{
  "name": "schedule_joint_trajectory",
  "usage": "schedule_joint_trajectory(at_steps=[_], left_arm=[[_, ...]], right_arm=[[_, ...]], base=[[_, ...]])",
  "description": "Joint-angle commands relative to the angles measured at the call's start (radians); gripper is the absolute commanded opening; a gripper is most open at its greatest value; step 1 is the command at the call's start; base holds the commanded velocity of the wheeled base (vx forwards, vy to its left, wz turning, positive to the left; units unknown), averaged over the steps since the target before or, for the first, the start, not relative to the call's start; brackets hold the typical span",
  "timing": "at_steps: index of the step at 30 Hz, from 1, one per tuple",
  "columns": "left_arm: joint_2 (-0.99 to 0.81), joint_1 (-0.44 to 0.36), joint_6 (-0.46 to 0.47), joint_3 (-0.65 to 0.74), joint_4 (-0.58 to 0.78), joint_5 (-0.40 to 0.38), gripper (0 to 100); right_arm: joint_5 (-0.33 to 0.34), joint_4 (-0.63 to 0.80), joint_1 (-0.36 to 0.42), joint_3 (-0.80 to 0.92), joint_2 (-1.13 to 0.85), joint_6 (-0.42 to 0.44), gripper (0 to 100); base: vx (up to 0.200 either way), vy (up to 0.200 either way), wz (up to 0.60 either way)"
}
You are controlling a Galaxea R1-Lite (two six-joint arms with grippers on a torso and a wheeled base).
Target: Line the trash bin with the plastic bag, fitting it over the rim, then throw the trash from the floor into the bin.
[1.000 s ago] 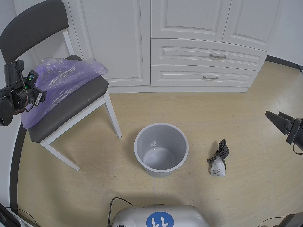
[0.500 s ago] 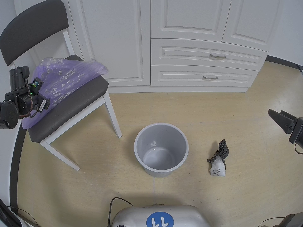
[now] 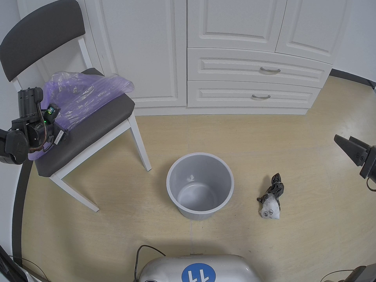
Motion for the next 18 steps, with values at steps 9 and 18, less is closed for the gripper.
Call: schedule_joint_trajectory(at_steps=[9,18], left_arm=[[0.073,-0.005,0.003,-0.054,-0.091,0.011,100],[0.073,0.001,0.0,-0.118,-0.086,0.009,100]], right_arm=[[-0.001,0.0,0.0,-0.001,0.0,0.001,100],[-0.001,0.0,-0.001,-0.001,-0.002,0.001,100]], base=[[0.0,0.0,0.0],[0.0,0.0,0.0]])
